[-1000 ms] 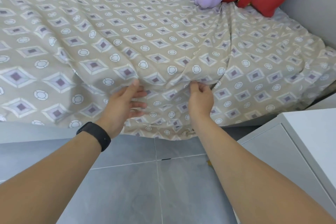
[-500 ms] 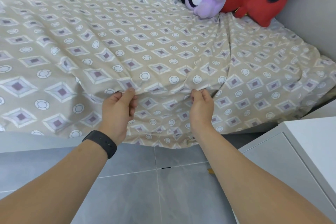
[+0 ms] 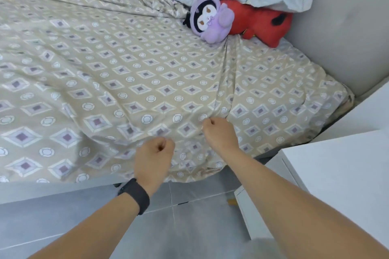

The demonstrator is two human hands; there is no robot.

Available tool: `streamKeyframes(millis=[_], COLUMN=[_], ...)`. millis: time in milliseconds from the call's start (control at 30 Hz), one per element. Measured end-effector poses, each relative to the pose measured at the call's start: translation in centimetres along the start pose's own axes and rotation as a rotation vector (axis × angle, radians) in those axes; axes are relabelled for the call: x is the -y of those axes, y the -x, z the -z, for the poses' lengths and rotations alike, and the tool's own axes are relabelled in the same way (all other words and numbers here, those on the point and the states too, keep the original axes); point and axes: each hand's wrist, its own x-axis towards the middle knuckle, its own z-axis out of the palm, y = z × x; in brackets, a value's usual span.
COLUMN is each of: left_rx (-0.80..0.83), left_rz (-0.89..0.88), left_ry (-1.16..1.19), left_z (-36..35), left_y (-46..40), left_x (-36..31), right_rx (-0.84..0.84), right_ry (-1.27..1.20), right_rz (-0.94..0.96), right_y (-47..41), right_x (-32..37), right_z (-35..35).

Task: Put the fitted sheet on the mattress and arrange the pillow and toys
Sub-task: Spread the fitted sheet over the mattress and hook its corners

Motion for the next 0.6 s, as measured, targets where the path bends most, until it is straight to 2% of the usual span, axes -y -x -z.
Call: streamKeyframes(millis=[133,233,300,400,500,600], left_rx=[0.174,0.319,0.362,0.433,0.446,0.482], left_rz=[-0.409,-0.581,-0.664,-0.664,-0.651,-0.595], left_ry=[-0.434,-0.725,-0.870,-0.973,-1.161,-1.093], left_z=[-4.4,-7.5,-9.3,-11.9,-14.7,-16.1], left_y=[-2.2,-4.4,-6.4,-9.8,-13.1,-15.3], left_x=[-7.3,-9.7,-10.0,-9.7,-8.9,-8.7], right_rx=[-0.080,-0.036,0.031,0.050,0.080,0.076], right_ry=[0.308,0.569,0.688,0.765,0.730,0.567], right_rz=[0.111,0.172,0.218,0.349,0.471,0.478], right_y=[-3.1,-4.9,-6.0,-8.4,-11.3,-13.0], right_x=[0.0,-4.1,-7.1,-9.4,-9.3,-9.9], right_z=[8.4,13.3,15.8,17.9,18.5,18.4])
